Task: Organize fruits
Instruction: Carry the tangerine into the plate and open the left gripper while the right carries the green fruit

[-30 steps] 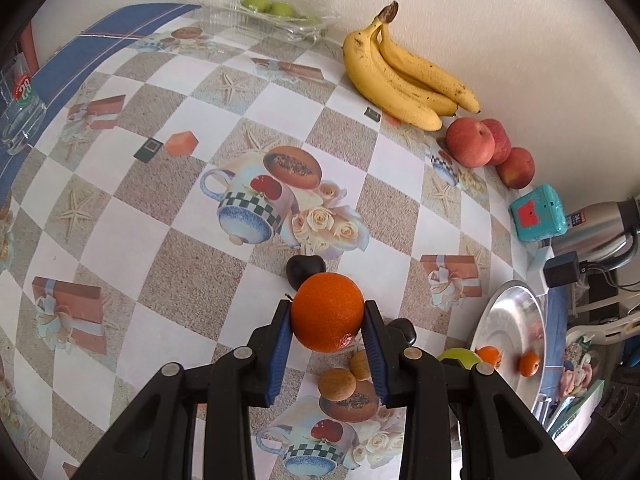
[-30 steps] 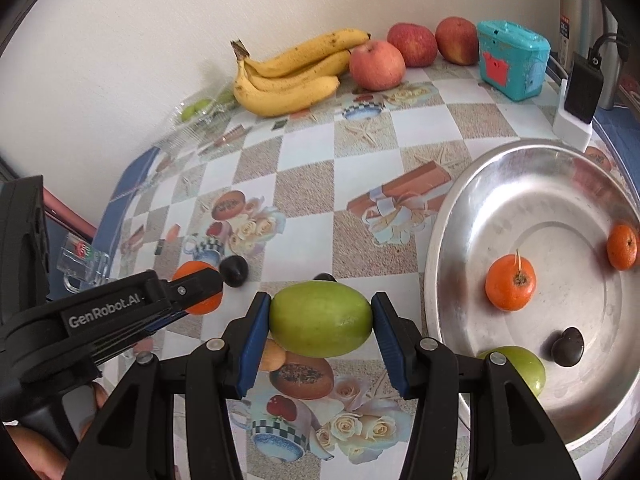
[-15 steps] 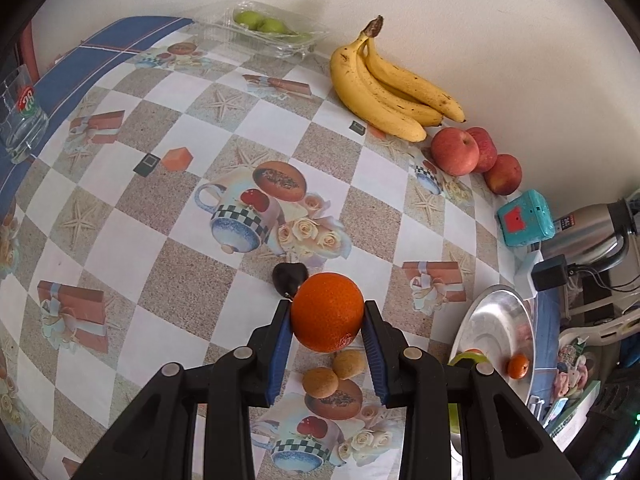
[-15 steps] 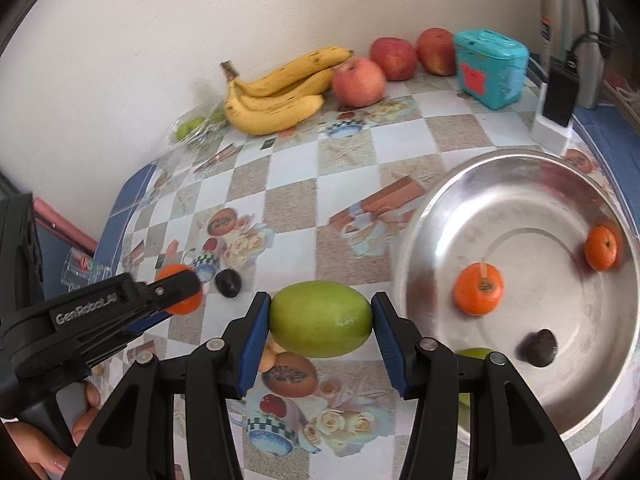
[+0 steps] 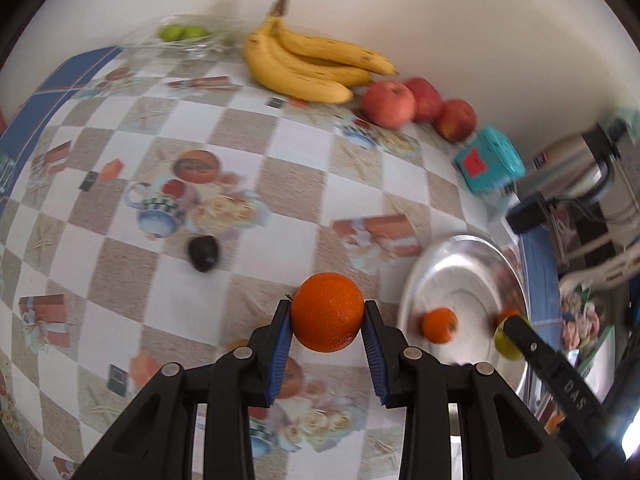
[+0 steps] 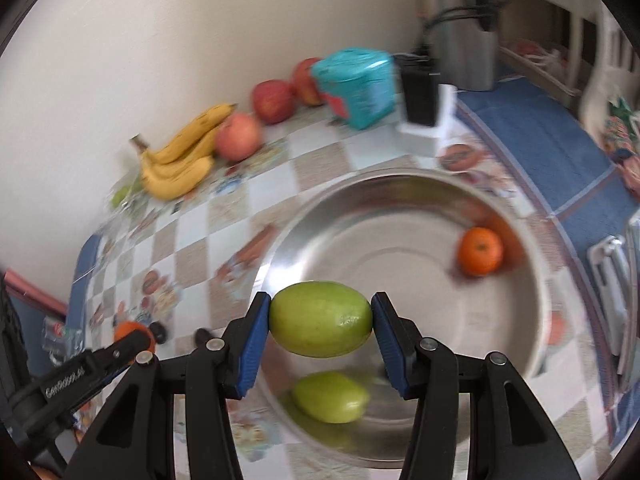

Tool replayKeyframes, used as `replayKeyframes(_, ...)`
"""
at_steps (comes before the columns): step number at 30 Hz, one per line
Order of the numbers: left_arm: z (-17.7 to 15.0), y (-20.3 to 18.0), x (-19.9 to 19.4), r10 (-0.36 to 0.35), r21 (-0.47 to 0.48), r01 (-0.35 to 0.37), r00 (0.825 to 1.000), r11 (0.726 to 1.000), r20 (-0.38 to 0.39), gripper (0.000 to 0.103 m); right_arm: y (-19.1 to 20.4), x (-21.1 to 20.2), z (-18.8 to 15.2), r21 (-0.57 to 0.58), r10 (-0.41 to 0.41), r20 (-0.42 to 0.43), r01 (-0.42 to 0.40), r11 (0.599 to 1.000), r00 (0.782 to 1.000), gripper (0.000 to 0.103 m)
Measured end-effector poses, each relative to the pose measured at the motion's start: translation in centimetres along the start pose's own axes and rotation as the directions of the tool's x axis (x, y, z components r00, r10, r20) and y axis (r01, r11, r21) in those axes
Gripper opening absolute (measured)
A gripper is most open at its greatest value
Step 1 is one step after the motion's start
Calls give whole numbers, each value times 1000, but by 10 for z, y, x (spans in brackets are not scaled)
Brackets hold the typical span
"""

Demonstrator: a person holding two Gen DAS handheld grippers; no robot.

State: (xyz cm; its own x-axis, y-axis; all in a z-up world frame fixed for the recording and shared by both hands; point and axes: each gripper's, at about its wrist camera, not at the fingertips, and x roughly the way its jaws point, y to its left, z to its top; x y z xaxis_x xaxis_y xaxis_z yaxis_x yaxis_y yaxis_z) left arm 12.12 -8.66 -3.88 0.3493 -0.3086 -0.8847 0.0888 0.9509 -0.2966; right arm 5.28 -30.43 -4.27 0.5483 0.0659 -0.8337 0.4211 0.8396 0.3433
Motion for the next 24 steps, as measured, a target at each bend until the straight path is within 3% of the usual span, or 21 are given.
replayKeyframes(3, -7, -20, 4, -3, 60, 2, 1000, 998, 5, 37, -17, -6, 3, 24, -40, 13, 40, 999, 999, 53)
replayKeyframes(10, -21, -56, 17, -39, 169, 37, 999, 985, 10, 37, -44, -17, 9, 91, -43, 28, 40, 995, 999, 53)
replayKeyframes(24, -30, -73, 28, -85, 204, 81, 996, 976, 12, 37, -48, -5, 5, 93, -39, -7, 39, 995, 999, 53)
